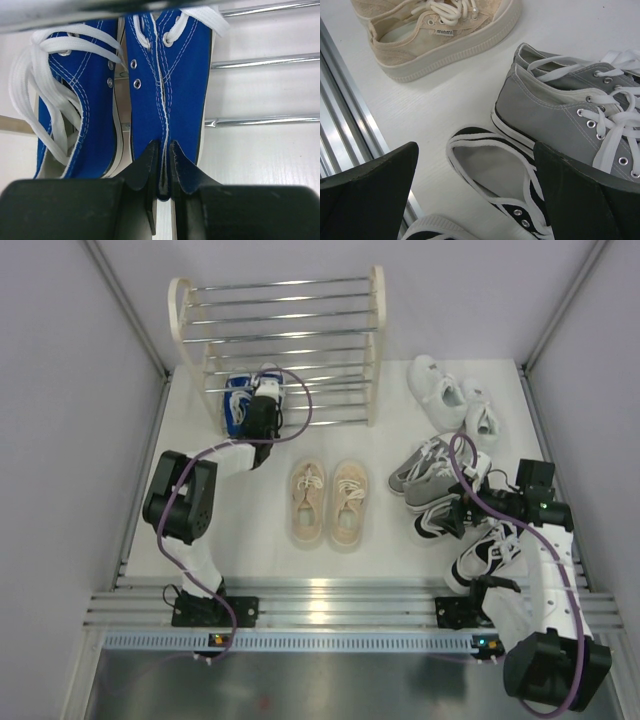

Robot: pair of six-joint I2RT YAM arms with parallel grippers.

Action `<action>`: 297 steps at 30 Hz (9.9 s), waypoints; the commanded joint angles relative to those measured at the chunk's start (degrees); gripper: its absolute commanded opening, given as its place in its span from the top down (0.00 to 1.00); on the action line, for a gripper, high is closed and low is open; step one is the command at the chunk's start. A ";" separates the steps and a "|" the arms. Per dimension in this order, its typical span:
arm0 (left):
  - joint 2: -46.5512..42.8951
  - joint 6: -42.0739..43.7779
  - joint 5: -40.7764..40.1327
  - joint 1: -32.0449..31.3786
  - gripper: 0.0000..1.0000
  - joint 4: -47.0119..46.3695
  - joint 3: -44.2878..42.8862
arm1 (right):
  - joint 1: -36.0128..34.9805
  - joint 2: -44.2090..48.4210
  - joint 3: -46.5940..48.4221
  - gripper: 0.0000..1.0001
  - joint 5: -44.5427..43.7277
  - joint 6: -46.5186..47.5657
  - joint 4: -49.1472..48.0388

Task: Place and organize the shoes onto the shoe shelf
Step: Place the shoe at the shoe shelf, then pick up the shoe at the center of the board, then place the shoe at the shoe shelf.

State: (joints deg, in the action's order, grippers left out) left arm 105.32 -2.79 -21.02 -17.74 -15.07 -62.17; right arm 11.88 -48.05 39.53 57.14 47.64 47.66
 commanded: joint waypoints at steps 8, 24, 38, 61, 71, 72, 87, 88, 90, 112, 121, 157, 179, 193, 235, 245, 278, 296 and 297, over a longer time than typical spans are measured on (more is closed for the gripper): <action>-0.55 -2.22 -1.13 0.60 1.00 -7.52 -1.64 | 1.04 0.33 1.17 0.01 2.88 2.37 -0.73; -1.34 -7.67 -9.74 1.21 1.00 -6.02 -0.49 | 1.13 0.77 1.17 0.01 3.24 2.99 -0.29; -2.39 -10.49 -12.21 1.30 1.00 -7.43 1.26 | 1.39 0.50 1.25 0.00 3.32 2.99 -0.20; -4.24 -8.20 -10.89 1.30 1.00 -11.47 0.65 | 1.48 0.42 1.25 0.00 3.50 3.43 0.07; -4.95 -4.86 -9.57 1.30 1.00 -14.46 0.12 | 1.48 0.41 1.25 0.01 3.59 3.60 0.24; -4.86 -4.60 -9.48 1.39 1.00 -14.63 0.12 | 1.48 0.33 1.25 0.01 3.59 3.60 0.33; -4.42 -3.19 -8.70 1.83 1.00 -15.96 1.97 | 1.48 0.42 1.25 0.01 3.76 3.95 0.51; -4.42 -2.93 -8.34 1.92 1.00 -15.96 1.97 | 1.48 0.42 1.34 0.00 3.76 3.95 0.42; -4.16 -2.66 -7.64 2.27 1.00 -15.87 2.14 | 1.48 0.42 1.25 0.00 3.76 3.95 0.42; -12.15 -4.94 -4.30 2.80 0.19 -5.34 4.25 | 1.48 1.12 1.43 0.01 4.03 4.75 1.38; -20.41 -11.09 0.45 2.80 0.16 11.36 6.10 | 1.66 2.70 1.87 0.01 3.94 4.39 1.65; -77.29 -42.83 34.39 -1.42 0.09 35.29 38.00 | 1.74 4.46 2.75 0.01 5.52 4.57 2.79; -63.31 -50.82 0.63 -30.16 0.19 35.02 34.49 | 1.83 4.28 2.57 0.01 5.43 4.57 2.62; -52.24 -55.22 -7.28 -36.23 0.32 35.02 32.11 | 1.92 4.28 2.48 0.01 5.35 4.74 2.79; -51.26 -46.60 -22.31 -39.83 1.00 32.12 25.09 | 2.45 5.25 2.40 0.01 5.34 5.45 3.32; -53.55 -44.85 -24.86 -39.74 1.00 31.16 21.48 | 2.53 5.34 2.48 0.01 5.52 5.98 3.93; -29.83 -41.95 -1.40 -13.11 1.00 5.33 8.83 | 2.80 5.60 2.75 0.01 5.87 7.21 4.90; -17.17 -47.04 -1.74 -8.02 1.00 -10.23 4.52 | 2.80 5.07 2.84 0.00 6.40 8.52 5.87; -16.38 -47.57 -1.57 -7.75 1.00 -11.29 4.43 | 2.80 5.07 2.84 0.00 6.31 8.52 5.87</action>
State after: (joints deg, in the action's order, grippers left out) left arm 88.42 -47.66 -21.02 -26.20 -12.12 -53.78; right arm 14.04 -43.16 41.25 60.95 54.02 53.63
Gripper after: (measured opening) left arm 0.048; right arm 0.993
